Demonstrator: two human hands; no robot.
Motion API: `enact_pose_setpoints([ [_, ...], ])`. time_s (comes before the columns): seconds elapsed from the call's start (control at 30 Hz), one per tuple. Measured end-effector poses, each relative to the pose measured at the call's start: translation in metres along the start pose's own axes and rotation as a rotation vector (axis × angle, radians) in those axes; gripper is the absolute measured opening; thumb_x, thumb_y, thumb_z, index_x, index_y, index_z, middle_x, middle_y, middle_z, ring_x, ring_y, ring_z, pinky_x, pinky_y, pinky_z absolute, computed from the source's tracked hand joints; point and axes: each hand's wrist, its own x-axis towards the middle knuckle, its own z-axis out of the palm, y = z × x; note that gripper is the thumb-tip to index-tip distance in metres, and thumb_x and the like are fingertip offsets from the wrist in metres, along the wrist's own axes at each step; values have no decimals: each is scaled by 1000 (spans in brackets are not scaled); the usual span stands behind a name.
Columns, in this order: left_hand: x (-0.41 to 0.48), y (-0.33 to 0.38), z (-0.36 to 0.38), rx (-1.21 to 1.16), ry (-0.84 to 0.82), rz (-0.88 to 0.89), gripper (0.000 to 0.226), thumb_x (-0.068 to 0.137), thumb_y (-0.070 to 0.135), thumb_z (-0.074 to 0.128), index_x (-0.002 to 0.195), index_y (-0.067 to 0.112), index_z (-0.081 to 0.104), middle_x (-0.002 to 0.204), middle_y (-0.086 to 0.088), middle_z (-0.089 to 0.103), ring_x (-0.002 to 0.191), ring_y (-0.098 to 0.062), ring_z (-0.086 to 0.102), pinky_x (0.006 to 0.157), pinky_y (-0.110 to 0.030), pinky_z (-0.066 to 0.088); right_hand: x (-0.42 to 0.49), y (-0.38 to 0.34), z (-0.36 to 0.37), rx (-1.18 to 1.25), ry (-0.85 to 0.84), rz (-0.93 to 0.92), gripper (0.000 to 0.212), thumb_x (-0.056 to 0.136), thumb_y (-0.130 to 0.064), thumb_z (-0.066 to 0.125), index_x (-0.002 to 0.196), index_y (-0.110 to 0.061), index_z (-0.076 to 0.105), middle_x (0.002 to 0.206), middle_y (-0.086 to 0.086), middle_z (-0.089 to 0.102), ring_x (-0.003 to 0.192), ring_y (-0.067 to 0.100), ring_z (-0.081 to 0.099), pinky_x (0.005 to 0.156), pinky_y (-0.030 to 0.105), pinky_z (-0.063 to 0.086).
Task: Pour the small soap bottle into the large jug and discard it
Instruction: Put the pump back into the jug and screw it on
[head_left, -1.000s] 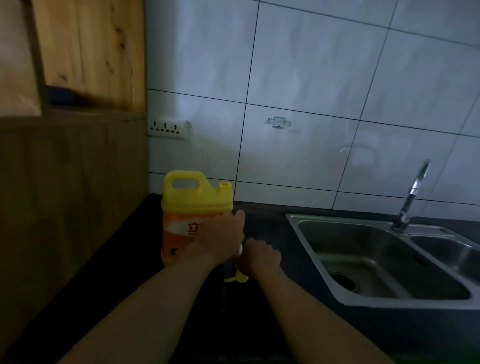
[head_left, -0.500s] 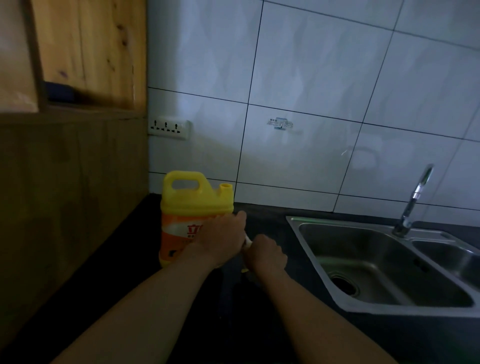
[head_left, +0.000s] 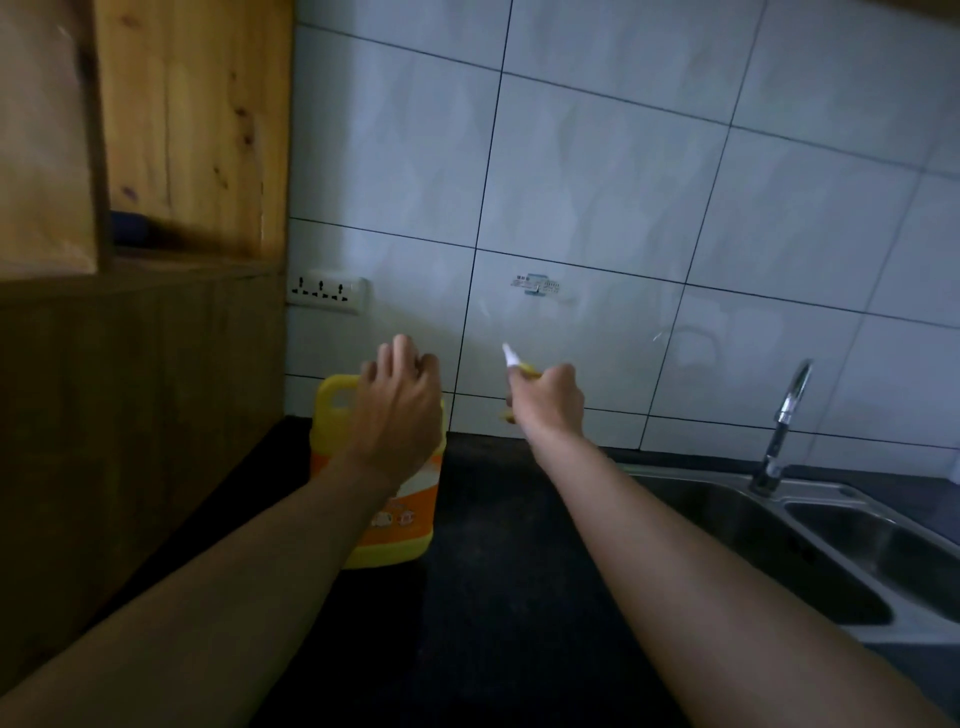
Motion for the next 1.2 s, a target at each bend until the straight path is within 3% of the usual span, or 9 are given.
enact_pose_setpoints([
  [0.1, 0, -13, -4, 101, -14, -95, 15, 65, 5, 62, 78, 2, 55, 85, -18, 54, 69, -31, 51, 62, -37, 46, 6, -25, -13, 80, 34, -30, 43, 65, -50, 64, 89, -15, 61, 85, 6, 72, 73, 29, 71, 71, 44, 59],
  [0.17, 0, -19, -5, 95, -93, -157, 18, 66, 5, 61, 82, 0, 55, 89, -18, 53, 78, -34, 50, 70, -40, 42, 9, -39, -21, 123, 43, -44, 43, 53, -51, 66, 79, -17, 63, 77, 5, 73, 70, 30, 71, 71, 42, 60],
  [0.3, 5, -28, -4, 63, -360, -233, 18, 82, 7, 46, 98, 4, 52, 104, -18, 54, 100, -34, 49, 88, -43, 34, 13, -56, -28, 167, 25, -69, 42, 50, -43, 76, 84, -22, 66, 81, 4, 73, 76, 28, 72, 75, 41, 60],
  [0.47, 9, -45, 21, -3, -455, -291, 20, 89, 5, 42, 107, 4, 51, 115, -19, 53, 109, -35, 48, 95, -48, 42, 17, -64, -31, 207, 47, -120, 35, 55, -25, 82, 88, -22, 69, 87, 4, 74, 82, 27, 72, 79, 37, 58],
  [0.63, 9, -47, 32, 19, -460, -299, 22, 87, 6, 42, 108, 6, 49, 117, -18, 52, 110, -34, 46, 98, -45, 40, 20, -67, -36, 218, 42, -163, 33, 59, -18, 83, 89, -16, 71, 80, 6, 74, 78, 24, 72, 68, 25, 54],
  [0.8, 9, -49, 36, -65, -421, -328, 23, 90, 11, 46, 112, 7, 49, 120, -18, 51, 114, -34, 43, 98, -47, 39, 20, -70, -42, 252, 45, -155, 36, 58, -20, 83, 91, -14, 68, 83, 9, 74, 81, 25, 71, 64, 23, 48],
  [0.93, 9, -51, 38, -162, -373, -336, 21, 88, 13, 53, 109, 10, 54, 115, -15, 57, 114, -32, 47, 98, -47, 40, 25, -73, -48, 309, 48, -157, 34, 53, -13, 83, 70, -14, 54, 79, 2, 67, 72, 24, 67, 62, 23, 46],
  [1.03, 10, -51, 37, -213, -368, -355, 21, 87, 13, 56, 109, 11, 55, 115, -13, 58, 115, -32, 47, 97, -48, 40, 25, -72, -50, 376, 16, -176, 45, 48, -10, 82, 55, -17, 38, 72, -2, 61, 62, 22, 56, 60, 22, 44],
  [1.2, 8, -50, 35, -229, -384, -338, 23, 92, 15, 52, 114, 11, 53, 121, -14, 55, 120, -32, 43, 100, -48, 37, 29, -76, -54, 529, -4, -229, 47, 53, -5, 82, 53, -20, 38, 73, -1, 66, 65, 17, 60, 69, 24, 51],
])
